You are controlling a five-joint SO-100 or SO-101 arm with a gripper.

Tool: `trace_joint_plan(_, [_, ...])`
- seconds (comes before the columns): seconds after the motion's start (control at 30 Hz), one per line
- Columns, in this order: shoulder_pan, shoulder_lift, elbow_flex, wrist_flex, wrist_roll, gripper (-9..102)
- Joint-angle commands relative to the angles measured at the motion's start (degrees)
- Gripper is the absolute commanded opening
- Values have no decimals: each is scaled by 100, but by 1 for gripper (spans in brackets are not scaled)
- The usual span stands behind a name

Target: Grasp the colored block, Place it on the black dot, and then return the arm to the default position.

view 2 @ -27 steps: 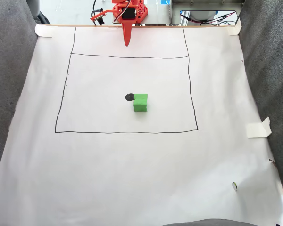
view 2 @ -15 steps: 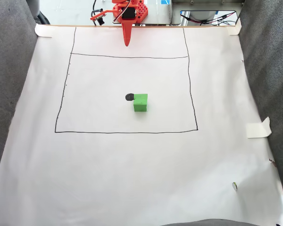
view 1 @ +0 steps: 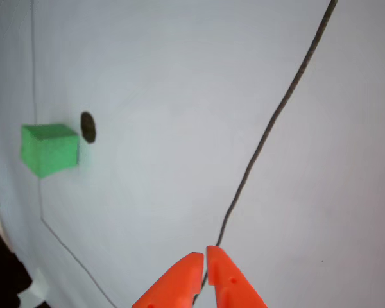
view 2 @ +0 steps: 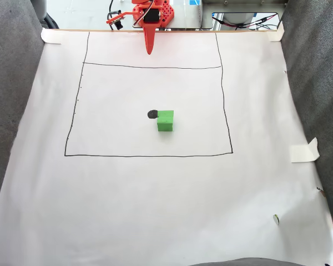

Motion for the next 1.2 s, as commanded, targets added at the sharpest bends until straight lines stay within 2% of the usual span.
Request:
trace_joint_plan(0.0, [9,35,-44,9,-9,0])
trace_joint_plan(0.27, [141,-369,-246,-536,-255,0])
trace_joint_plan(0.37, [132,-923,-949,-290,-70,0])
trace_joint_plan(0.57, [44,-2769,-3103,738,650,0])
trace_joint_plan(0.77, [-26,-4790,-4509,932,1055,0])
trace_joint_plan(0.9, [-9,-5889,-5590,1354,1292,0])
trace_joint_plan(1.0, [0,-6548,-6179,1433,1424,0])
trace_joint_plan(1.17, [9,-7418,-6759,1063,1503,0])
